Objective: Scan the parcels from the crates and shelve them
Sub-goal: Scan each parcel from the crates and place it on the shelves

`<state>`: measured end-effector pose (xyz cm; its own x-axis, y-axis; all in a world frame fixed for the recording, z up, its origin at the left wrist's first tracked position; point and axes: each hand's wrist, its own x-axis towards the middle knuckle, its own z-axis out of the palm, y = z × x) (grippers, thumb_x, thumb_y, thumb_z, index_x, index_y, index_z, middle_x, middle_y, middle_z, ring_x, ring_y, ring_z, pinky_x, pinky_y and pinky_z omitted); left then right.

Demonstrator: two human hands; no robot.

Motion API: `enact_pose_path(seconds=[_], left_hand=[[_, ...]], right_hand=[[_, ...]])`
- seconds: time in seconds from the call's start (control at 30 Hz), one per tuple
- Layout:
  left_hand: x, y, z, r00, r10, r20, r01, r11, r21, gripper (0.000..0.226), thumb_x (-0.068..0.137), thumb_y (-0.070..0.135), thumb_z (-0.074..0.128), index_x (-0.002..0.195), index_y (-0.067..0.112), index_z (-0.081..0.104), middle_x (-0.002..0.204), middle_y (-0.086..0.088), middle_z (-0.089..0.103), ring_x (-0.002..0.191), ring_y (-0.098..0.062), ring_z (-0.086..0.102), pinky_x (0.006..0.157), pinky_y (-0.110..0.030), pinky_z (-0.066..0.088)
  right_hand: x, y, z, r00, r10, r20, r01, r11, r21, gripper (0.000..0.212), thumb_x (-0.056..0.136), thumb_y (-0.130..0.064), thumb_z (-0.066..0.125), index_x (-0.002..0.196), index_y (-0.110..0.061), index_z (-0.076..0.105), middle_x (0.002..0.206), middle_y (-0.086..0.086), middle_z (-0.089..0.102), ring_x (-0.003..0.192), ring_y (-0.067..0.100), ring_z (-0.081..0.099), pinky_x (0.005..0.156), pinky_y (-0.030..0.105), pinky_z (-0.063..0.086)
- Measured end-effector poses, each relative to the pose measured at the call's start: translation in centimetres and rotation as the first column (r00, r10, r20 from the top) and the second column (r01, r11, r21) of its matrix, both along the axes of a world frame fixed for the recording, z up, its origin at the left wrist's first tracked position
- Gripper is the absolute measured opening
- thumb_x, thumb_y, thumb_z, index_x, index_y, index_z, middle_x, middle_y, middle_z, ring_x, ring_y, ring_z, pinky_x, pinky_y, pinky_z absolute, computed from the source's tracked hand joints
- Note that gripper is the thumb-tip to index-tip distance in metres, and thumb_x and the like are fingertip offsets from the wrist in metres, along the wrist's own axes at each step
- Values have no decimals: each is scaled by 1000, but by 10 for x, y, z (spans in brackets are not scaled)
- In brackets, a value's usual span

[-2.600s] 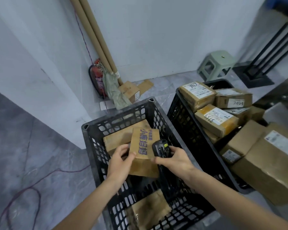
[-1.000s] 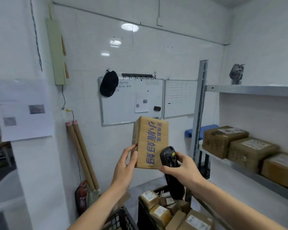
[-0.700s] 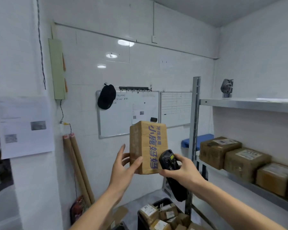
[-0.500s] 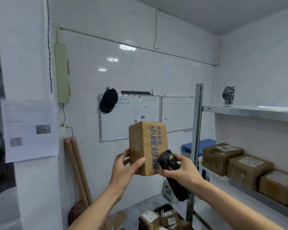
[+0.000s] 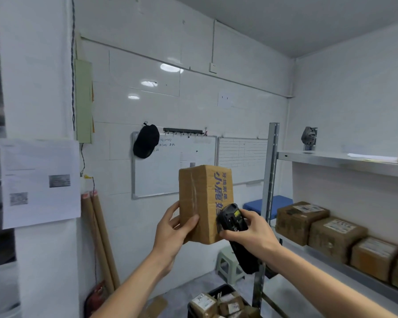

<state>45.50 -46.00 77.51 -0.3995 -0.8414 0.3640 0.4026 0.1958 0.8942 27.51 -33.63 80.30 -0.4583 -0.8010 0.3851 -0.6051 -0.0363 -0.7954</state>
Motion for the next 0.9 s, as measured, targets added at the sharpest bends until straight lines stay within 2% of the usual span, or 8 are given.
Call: enact_pose_path(seconds=[0.1, 0.23, 0.33, 0.47, 0.63, 0.73, 0.83, 0.9], left_hand=[[3, 2, 1, 999, 48, -6, -48, 999, -16, 56, 81, 19, 82, 128, 34, 56, 103, 5, 78, 94, -12, 74, 81, -36, 60], [0, 7, 2, 993, 116, 11, -115, 992, -60, 47, 82, 21, 82, 120, 38, 60, 103, 11, 76, 92, -10, 74, 81, -35, 61], [1, 7, 1, 990, 134, 45, -129, 987, -96, 37, 84, 22, 81, 115, 36, 67, 105, 13, 75, 96, -12, 73, 83, -36, 61], [6, 11, 3, 995, 104, -6, -104, 994, -18, 17, 98, 30, 62, 114, 33, 68, 107, 13, 74, 98, -4, 70, 87, -35, 58], [7, 18, 12, 999, 5, 49, -4, 1000, -27, 19, 102, 42, 52, 113, 45, 66, 113, 12, 73, 109, -8, 68, 97, -43, 55], [4, 20, 11, 999, -29, 43, 30, 999, -21, 22, 97, 44, 58, 118, 47, 62, 115, 9, 74, 106, -11, 71, 88, -36, 58], [0, 24, 12, 998, -65, 24, 65, 998, 19, 50, 87, 51, 64, 134, 37, 57, 121, 12, 71, 108, -3, 69, 88, -27, 57], [-4, 26, 13, 996, -78, 52, 78, 997, 8, 52, 84, 52, 64, 131, 29, 63, 119, 10, 73, 108, -3, 69, 96, -29, 55]], right_hand=[[9, 5, 0, 1000, 7, 8, -7, 999, -36, 45, 67, -31, 94, 107, -32, 73, 89, -15, 78, 81, 4, 74, 75, 25, 60], [24, 12, 3, 996, 79, 43, -77, 996, -54, 46, 71, -28, 94, 110, -34, 72, 99, -16, 78, 92, 1, 73, 77, 16, 55], [33, 15, 7, 986, 148, 72, -147, 989, -19, 47, 71, -27, 95, 111, -35, 72, 101, -14, 79, 94, 2, 74, 81, 18, 57], [33, 19, 11, 982, 151, 109, -148, 988, -35, 43, 73, -22, 94, 109, -30, 72, 95, -18, 78, 89, -1, 73, 73, 12, 55], [23, 28, 16, 973, 129, 192, -123, 992, -41, 39, 76, -26, 92, 110, -27, 73, 94, -10, 79, 91, 8, 75, 77, 18, 56], [17, 34, 16, 965, 136, 223, -131, 991, -39, 38, 77, -25, 91, 111, -27, 73, 98, -6, 79, 87, 5, 75, 80, 21, 54], [14, 39, 18, 964, 144, 225, -137, 990, -44, 58, 67, -39, 94, 118, -28, 70, 111, -5, 76, 88, 1, 74, 82, 22, 52], [11, 43, 19, 963, 141, 230, -135, 990, -43, 61, 61, -45, 88, 116, -27, 70, 108, -4, 76, 87, 3, 74, 78, 19, 53]])
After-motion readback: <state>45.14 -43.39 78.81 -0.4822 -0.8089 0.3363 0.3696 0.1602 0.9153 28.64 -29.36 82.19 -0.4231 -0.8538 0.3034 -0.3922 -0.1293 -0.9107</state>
